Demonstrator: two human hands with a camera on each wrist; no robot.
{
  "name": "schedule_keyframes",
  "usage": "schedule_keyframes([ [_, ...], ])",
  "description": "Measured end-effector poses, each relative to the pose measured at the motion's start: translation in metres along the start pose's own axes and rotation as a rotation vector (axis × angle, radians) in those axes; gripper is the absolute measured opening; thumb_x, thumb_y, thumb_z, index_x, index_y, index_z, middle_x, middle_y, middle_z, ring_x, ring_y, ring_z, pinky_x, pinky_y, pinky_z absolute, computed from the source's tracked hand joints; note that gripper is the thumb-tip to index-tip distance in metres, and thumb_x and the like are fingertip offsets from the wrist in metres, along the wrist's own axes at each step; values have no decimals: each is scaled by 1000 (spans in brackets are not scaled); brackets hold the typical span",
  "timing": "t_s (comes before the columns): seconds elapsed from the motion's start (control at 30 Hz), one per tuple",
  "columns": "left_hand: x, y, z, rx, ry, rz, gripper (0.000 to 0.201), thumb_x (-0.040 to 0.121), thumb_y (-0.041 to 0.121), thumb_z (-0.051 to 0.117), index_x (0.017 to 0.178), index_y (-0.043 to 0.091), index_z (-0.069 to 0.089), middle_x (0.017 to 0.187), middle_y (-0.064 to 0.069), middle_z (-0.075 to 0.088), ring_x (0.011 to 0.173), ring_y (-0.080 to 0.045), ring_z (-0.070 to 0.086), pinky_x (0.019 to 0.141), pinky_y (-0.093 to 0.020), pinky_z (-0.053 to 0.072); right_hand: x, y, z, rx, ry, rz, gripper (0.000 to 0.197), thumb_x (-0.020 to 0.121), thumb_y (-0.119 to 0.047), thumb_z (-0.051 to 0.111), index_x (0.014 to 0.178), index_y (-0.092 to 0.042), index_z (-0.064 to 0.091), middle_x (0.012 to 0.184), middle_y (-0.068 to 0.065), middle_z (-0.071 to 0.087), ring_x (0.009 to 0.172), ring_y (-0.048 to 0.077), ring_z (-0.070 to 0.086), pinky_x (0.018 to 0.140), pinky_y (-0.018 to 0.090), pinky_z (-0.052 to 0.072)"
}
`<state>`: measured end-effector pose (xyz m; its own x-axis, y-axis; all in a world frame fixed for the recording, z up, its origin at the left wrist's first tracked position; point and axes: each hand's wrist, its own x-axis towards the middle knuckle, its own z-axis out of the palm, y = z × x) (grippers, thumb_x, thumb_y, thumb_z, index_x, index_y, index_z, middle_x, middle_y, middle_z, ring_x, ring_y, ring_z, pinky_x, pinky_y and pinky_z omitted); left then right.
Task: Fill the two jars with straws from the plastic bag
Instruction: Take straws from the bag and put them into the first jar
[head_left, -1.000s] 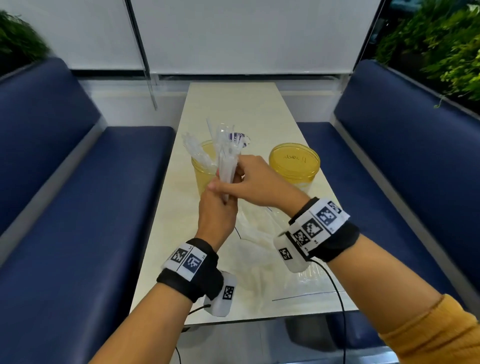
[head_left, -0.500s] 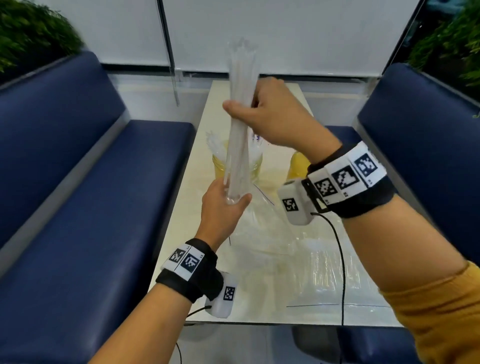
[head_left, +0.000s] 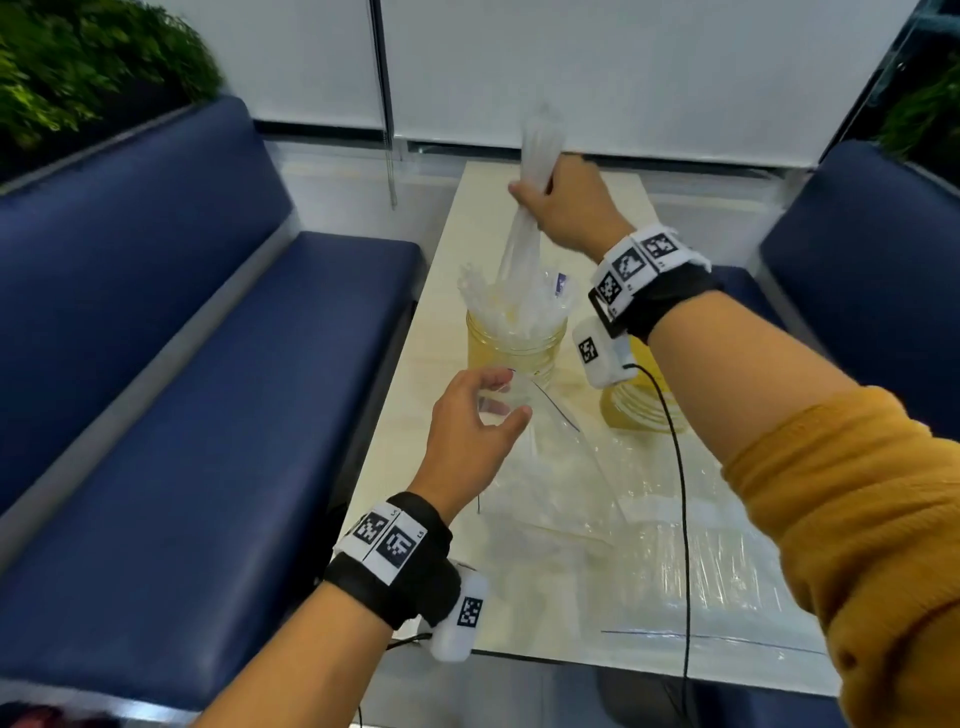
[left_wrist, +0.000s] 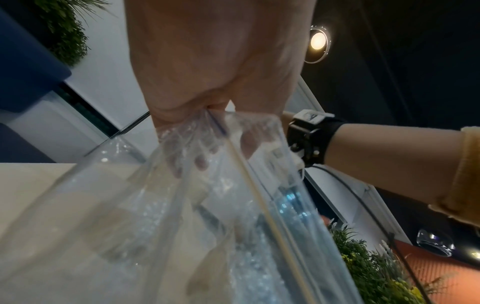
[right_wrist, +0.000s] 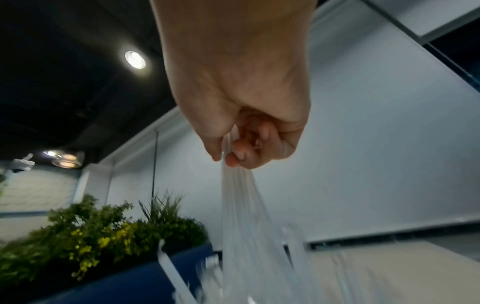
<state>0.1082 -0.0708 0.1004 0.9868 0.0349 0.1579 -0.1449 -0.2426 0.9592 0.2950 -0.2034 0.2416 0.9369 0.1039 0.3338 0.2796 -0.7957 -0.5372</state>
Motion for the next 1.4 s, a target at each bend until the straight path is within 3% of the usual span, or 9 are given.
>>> schedule_keyframes([
  [0.13, -2, 1, -5, 4, -9, 7, 37, 88, 23, 75, 120, 31, 57, 121, 10, 61, 97, -5, 66, 79, -14, 54, -7, 31, 36, -52, -123, 152, 39, 89, -48, 63, 75, -14, 54, 77, 6, 59, 80, 30, 64, 64, 35, 47],
  [0.43, -4, 3, -4, 9, -24, 17, 37, 89, 22, 74, 122, 28, 59, 123, 7, 61, 98, -5, 67, 73, -1, 45, -15, 42, 32, -67, -154, 296, 82, 64, -62, 82, 121, -8, 58, 119, 8, 63, 107, 24, 63, 91, 36, 53],
  [0.63, -2, 9, -2, 23, -41, 25, 38, 90, 25, 74, 124, 27, 58, 124, 9, 60, 97, -3, 67, 74, -1, 45, -14, 23, 21, 39, 239, -162, 98, 57, -40, 91, 141, -28, 41, 131, 0, 47, 117, 19, 45, 92, 27, 43],
  [0.73, -2, 10, -2, 16, -44, 25, 37, 90, 25, 74, 123, 29, 58, 124, 9, 60, 96, -1, 67, 74, -1, 45, -17, 16, 28, -127, 314, -422, 64, 78, -31, 78, 136, -24, 51, 128, -2, 52, 118, 18, 47, 90, 27, 47],
  [0.8, -3, 10, -2, 12, -45, 22, 37, 89, 25, 74, 123, 29, 58, 124, 9, 61, 95, -1, 67, 75, -1, 45, -19, 23, 39, -299, 223, -448, 34, 95, -31, 59, 128, -20, 62, 128, 0, 57, 121, 19, 48, 94, 34, 48],
  [0.97, -2, 10, -6, 9, -35, 20, 38, 89, 24, 74, 124, 24, 60, 124, 8, 61, 96, -3, 67, 75, -2, 46, -23, 53, 66, -461, -270, -297, 48, 107, -37, 22, 124, -7, 56, 127, 14, 59, 117, 34, 54, 99, 48, 43],
  [1.1, -1, 9, -11, 21, -32, 11, 39, 90, 24, 73, 127, 23, 60, 125, 8, 61, 96, -2, 66, 76, -2, 46, -16, 45, 66, -406, 59, -350, 45, 104, -35, 26, 77, -15, 56, 78, 7, 60, 84, 32, 61, 91, 46, 44],
  [1.23, 1, 11, -11, 31, -39, 10, 39, 90, 24, 73, 127, 23, 60, 125, 8, 61, 96, -2, 66, 75, -2, 46, -1, 24, 71, -338, 110, -420, 52, 105, -38, 29, 144, -8, 45, 149, 12, 43, 141, 27, 35, 117, 41, 26],
  [1.4, 3, 12, -10, 34, -39, -3, 37, 91, 24, 72, 126, 22, 60, 125, 7, 61, 95, -1, 66, 73, -1, 45, -5, 24, 93, -626, -351, -461, 42, 107, -29, 24, 126, -3, 51, 128, 14, 55, 119, 29, 50, 104, 39, 35],
])
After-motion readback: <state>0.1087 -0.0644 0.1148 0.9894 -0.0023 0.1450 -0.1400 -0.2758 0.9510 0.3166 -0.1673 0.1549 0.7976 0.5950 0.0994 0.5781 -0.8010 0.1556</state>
